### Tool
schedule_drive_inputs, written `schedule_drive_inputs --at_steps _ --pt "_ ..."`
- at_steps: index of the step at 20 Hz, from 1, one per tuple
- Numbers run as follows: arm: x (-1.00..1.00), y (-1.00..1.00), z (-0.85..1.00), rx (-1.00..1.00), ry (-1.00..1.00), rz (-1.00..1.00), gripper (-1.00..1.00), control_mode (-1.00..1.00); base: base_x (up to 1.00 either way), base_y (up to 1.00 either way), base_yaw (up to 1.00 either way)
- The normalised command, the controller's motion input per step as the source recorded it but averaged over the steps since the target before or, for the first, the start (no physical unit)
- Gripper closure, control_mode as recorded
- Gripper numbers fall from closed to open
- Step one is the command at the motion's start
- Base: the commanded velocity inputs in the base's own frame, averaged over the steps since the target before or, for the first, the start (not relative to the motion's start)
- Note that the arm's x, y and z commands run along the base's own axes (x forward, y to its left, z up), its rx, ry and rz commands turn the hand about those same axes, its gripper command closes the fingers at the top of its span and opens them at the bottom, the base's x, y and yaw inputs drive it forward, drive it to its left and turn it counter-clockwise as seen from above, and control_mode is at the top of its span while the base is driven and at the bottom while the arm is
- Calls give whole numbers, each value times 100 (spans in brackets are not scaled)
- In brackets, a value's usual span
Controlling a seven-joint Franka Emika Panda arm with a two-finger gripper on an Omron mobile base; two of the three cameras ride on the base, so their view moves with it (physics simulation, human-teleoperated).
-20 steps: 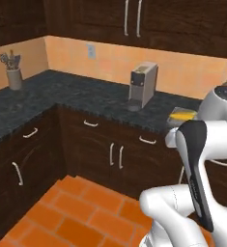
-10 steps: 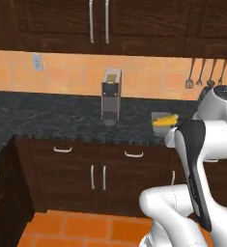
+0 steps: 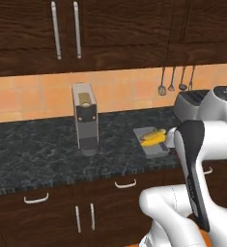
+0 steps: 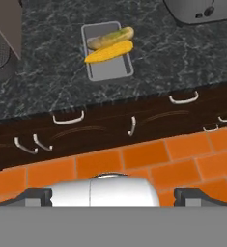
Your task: Take the meat container that has the shrimp and place it on the second highest rack of the freezer. Then take the vegetable container that has the corn and cucumber and place it on the highest rack of the freezer.
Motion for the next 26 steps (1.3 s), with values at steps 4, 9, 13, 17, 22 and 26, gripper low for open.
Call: schedule_drive_inputs --at_steps 4,9,13,17,22,26 --pt "0 0 0 0 0 0 -100 100 25 52 -4" --pt "0 0 0 0 0 0 -100 100 45 40 0" --pt "0 0 0 0 0 0 -100 100 59 3 0" --pt "4 -63 -29 8 4 -16 -100 -100 9 -1 0" --pt "21 -98 -57 12 8 -47 -100 -100 0 0 0" --pt "79 -34 -61 12 5 -45 -100 -100 0 0 0"
